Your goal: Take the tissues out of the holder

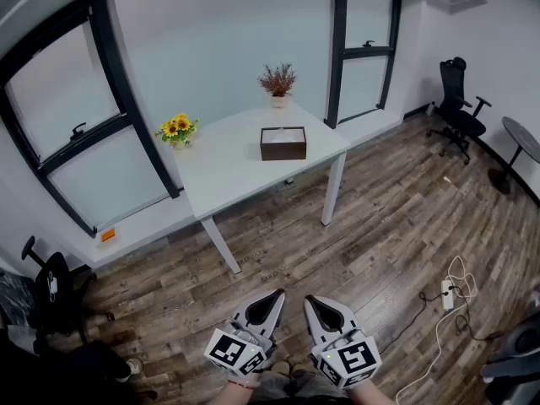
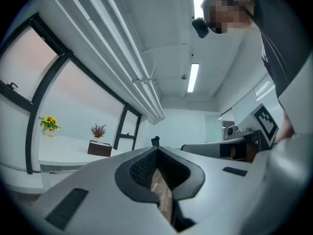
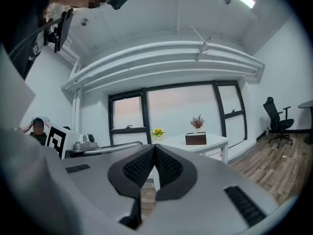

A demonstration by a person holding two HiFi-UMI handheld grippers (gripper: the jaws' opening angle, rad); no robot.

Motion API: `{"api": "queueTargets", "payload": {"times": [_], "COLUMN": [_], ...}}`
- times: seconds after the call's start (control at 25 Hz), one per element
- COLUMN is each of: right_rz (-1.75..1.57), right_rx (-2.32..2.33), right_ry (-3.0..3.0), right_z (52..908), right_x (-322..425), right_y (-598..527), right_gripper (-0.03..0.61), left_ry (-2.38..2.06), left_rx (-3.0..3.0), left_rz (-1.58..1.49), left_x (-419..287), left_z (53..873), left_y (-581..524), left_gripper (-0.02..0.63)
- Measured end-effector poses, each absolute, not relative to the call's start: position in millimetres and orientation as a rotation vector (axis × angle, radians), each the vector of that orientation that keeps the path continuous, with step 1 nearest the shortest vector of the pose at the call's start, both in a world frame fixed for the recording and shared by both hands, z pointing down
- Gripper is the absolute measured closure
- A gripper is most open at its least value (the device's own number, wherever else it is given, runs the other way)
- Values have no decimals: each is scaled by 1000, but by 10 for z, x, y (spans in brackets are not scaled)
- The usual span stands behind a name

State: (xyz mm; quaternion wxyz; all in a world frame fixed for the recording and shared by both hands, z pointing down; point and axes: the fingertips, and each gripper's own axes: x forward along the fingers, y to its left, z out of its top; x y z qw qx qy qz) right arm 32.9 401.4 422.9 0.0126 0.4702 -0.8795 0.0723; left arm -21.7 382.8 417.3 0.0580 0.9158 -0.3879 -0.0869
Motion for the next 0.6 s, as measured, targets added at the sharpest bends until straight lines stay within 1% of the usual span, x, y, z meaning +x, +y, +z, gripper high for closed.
{"api": "queueTargets", "payload": {"times": [0.28,0.6], "right_rz": [222,309], "right_rx": [1458,1481], "right_ry": [-2736,-2757], "right_z": [4294,4413], "right_x": [405,478], "right_y": [4092,4184], "right_gripper": [572,572], "left_ry": [-1188,-1261], "left_rx": [2774,2725], "left_rz": [-255,-238], "left_x": [-179,-329], "left_z": [4197,4331], "left_y": [3920,4066], "left_gripper": [606,606]}}
